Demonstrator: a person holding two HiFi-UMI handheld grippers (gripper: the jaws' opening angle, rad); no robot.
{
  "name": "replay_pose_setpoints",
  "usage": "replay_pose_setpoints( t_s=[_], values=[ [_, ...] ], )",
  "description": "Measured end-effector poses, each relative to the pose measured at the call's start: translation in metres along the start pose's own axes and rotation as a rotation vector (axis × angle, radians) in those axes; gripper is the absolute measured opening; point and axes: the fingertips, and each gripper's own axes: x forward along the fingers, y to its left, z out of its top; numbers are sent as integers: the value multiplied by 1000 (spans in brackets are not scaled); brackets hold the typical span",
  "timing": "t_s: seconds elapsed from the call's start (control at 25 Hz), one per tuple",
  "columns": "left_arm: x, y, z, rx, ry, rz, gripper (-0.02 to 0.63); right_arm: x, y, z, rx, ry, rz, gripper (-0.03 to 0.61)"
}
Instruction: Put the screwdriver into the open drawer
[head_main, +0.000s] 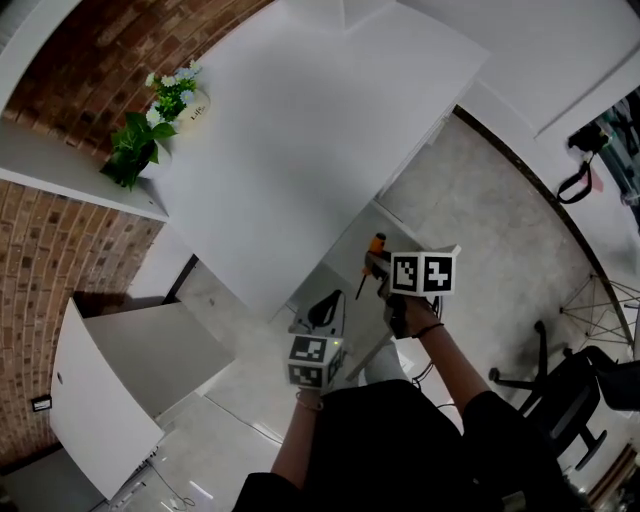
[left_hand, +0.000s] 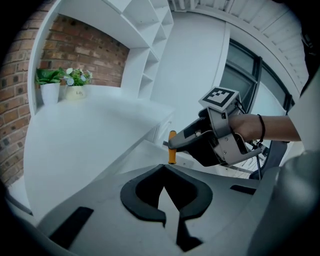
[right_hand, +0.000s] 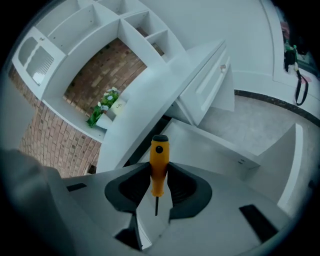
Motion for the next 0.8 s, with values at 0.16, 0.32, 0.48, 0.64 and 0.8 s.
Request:
replay_pose_setpoints(
  t_s=[0.16, 0.32, 0.48, 0.64, 0.8],
  values=[
    [11, 7, -6, -17, 18, 4, 9, 25, -12, -6, 18, 63, -43, 107],
    [21, 15, -12, -24, 35, 11, 9, 47, -21, -10, 18, 118, -84, 107],
    [29, 19, -21, -30, 54, 9, 9, 67, -32, -15, 33, 151, -126, 107],
    [35, 22, -31, -44, 74, 5, 9, 85, -47, -24, 55, 174, -173, 107],
    [41, 24, -39, -50, 92, 1, 9, 99, -61, -32, 90, 193, -204, 108]
  ],
)
